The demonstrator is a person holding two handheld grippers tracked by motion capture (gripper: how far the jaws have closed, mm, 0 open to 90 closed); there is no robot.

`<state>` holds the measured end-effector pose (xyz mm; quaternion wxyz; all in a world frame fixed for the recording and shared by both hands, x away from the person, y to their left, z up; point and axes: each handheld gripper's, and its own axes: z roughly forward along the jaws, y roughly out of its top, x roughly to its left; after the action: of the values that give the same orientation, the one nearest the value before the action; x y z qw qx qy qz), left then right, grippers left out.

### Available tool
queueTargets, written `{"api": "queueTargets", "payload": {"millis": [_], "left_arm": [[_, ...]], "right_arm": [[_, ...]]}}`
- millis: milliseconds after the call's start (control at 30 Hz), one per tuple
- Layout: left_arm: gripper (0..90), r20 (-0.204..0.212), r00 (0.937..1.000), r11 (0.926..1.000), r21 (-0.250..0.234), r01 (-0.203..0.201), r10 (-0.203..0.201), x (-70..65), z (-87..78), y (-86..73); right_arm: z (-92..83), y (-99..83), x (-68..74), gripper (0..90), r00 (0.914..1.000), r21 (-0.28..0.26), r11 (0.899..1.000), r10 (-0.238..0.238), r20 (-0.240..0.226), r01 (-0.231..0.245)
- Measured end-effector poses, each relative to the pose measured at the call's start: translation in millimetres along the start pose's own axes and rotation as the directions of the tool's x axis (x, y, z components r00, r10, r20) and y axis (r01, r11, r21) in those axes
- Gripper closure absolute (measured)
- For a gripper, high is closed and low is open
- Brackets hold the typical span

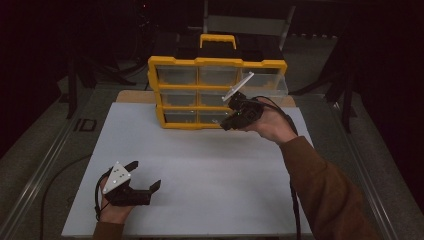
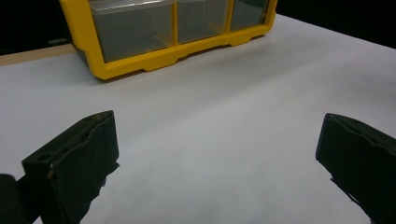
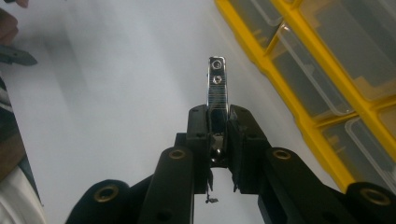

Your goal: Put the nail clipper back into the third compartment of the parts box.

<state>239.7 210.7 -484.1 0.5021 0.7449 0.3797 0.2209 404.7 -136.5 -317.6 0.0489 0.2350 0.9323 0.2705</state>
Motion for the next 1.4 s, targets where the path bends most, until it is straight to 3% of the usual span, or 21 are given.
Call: {"api": "queueTargets", "payload": {"millis": [1400], "left_arm": [[0.1,-0.002,1.0,1.0,-0.003,0.0,0.0,0.8,-1.6,0.3]], "right_arm": [[-48.0,24.7,-12.7,79.6,0.9981,-0.074,0.997,0.036,0.05,-0.033]]}}
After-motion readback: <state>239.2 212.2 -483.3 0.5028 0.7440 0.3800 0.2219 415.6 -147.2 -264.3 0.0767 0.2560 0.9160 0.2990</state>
